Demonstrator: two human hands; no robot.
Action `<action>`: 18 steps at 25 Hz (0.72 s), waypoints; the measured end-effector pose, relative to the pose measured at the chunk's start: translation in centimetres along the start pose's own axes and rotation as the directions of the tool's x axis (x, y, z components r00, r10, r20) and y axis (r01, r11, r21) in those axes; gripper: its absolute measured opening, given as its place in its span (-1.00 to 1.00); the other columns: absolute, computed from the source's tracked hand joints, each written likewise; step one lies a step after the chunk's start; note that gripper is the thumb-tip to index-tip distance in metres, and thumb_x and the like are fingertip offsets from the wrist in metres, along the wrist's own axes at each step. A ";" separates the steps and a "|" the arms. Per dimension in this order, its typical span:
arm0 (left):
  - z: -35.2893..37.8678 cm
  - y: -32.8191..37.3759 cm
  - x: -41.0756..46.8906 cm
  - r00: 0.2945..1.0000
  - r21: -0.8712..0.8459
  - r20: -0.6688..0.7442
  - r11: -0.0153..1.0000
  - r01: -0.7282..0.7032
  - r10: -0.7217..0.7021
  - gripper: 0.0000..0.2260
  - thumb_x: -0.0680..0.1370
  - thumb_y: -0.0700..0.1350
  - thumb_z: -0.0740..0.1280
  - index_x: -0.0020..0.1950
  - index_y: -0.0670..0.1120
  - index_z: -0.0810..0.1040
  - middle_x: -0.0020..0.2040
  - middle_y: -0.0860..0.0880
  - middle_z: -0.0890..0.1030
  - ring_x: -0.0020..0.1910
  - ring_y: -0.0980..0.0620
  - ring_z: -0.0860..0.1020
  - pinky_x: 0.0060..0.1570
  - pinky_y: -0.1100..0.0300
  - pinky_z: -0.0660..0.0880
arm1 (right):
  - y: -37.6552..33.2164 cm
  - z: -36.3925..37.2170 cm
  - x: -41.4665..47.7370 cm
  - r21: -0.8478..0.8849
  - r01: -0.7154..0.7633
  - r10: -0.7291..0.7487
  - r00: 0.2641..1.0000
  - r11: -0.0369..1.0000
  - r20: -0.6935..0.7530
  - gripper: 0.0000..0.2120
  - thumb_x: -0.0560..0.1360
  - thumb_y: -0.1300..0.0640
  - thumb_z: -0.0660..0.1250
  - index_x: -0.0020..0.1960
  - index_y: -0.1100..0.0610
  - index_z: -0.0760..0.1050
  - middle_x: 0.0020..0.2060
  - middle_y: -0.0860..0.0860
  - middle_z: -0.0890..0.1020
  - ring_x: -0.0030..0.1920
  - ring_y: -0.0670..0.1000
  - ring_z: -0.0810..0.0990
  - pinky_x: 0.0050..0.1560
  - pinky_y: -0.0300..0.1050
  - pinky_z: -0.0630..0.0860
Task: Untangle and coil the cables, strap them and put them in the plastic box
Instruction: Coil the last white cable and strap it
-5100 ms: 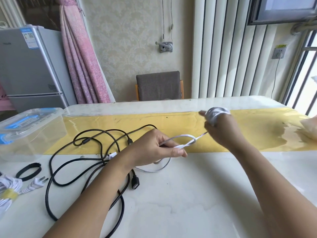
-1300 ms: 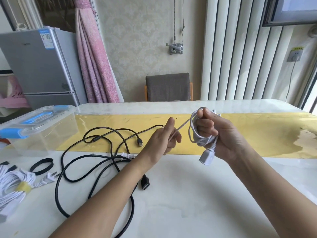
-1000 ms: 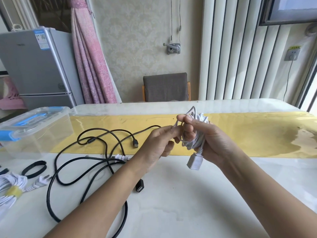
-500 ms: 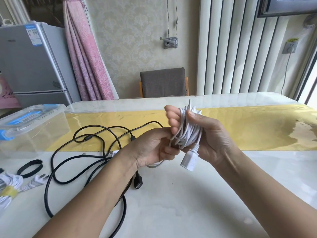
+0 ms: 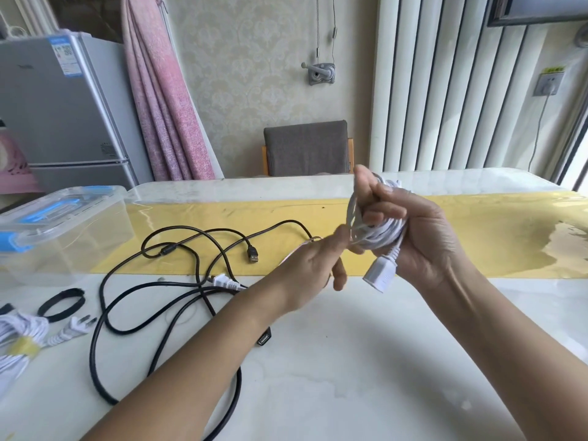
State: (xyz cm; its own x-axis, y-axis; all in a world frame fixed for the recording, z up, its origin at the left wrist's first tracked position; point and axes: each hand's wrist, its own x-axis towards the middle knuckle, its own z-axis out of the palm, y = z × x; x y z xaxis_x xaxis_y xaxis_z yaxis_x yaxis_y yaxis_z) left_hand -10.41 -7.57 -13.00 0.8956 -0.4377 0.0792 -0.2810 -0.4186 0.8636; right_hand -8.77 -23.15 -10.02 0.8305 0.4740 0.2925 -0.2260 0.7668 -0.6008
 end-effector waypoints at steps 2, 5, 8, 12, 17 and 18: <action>0.7 -0.7 0.2 0.997 0.317 0.049 0.948 0.037 -0.056 -0.65 0.67 0.04 -0.02 -0.07 0.07 0.55 -0.36 0.06 0.43 -0.43 0.18 0.38 -0.30 0.23 0.28 | 0.1 0.3 -0.2 0.053 0.091 -0.087 0.994 0.994 -0.073 -0.79 0.33 0.34 0.28 -0.13 0.32 0.66 -0.09 0.15 0.69 -0.14 -0.17 0.61 -0.31 -0.35 0.52; 2.2 -0.7 0.1 0.988 0.519 0.141 0.855 -0.013 -0.071 -0.71 0.68 -0.09 0.02 0.07 -0.09 0.53 -0.24 0.08 0.43 -0.23 0.03 0.42 -0.32 0.36 0.28 | -0.1 0.4 0.1 -0.014 0.190 -0.189 0.962 0.982 -0.196 -0.73 0.51 0.38 0.10 -0.04 0.30 0.58 -0.05 0.12 0.69 0.18 -0.11 0.58 -0.18 -0.37 0.54; 2.1 -0.3 -0.2 0.996 0.550 0.093 0.833 -0.063 0.014 -0.71 0.67 -0.02 0.05 -0.06 -0.07 0.51 -0.38 0.08 0.40 -0.38 0.11 0.38 -0.38 0.27 0.29 | -1.3 -0.6 -0.2 -0.441 0.224 -0.361 0.897 0.869 -0.255 -0.77 0.53 0.40 0.14 0.06 0.29 0.53 -0.02 0.10 0.69 -0.17 -0.10 0.67 -0.16 -0.32 0.56; 0.6 -0.3 -0.3 0.959 0.588 0.002 0.776 -0.229 0.282 -0.69 0.59 0.00 0.11 -0.22 -0.14 0.47 -0.47 -0.01 0.39 -0.47 0.02 0.31 -0.43 0.13 0.24 | -2.1 -2.1 -0.6 -0.991 -0.049 -0.533 0.839 0.121 -0.106 -0.78 0.53 0.34 0.21 0.05 0.19 0.59 -0.05 -0.04 0.68 -0.19 -0.16 0.67 -0.20 -0.25 0.52; 1.9 0.9 -1.4 0.814 0.537 0.014 0.682 -0.496 0.581 -0.68 0.58 -0.01 0.15 -0.28 -0.16 0.42 -0.49 -0.02 0.35 -0.49 -0.02 0.29 -0.47 0.15 0.22 | -0.7 -4.1 -0.1 -0.943 -0.179 -0.505 0.863 -0.280 -0.013 -0.82 0.46 0.37 0.23 -0.03 0.31 0.59 -0.04 -0.06 0.64 -0.19 0.00 0.63 -0.21 -0.16 0.50; 1.9 1.1 -1.5 0.797 0.494 -0.013 0.696 -0.521 0.604 -0.71 0.59 -0.04 0.19 -0.28 -0.15 0.45 -0.49 0.02 0.36 -0.51 0.04 0.31 -0.48 0.21 0.21 | -0.4 -4.0 -0.1 -0.956 -0.155 -0.450 0.893 -0.250 -0.027 -0.83 0.43 0.39 0.22 -0.07 0.32 0.58 -0.04 0.00 0.65 -0.13 0.01 0.64 -0.18 -0.18 0.52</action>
State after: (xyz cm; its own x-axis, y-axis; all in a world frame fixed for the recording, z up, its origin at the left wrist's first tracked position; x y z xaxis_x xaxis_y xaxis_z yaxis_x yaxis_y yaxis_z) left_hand -12.66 -8.89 -13.15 0.5479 -0.5917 0.5913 -0.8323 -0.4566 0.3143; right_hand -6.70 -25.25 -12.80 0.8568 0.0669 0.5112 0.4146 -0.6788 -0.6061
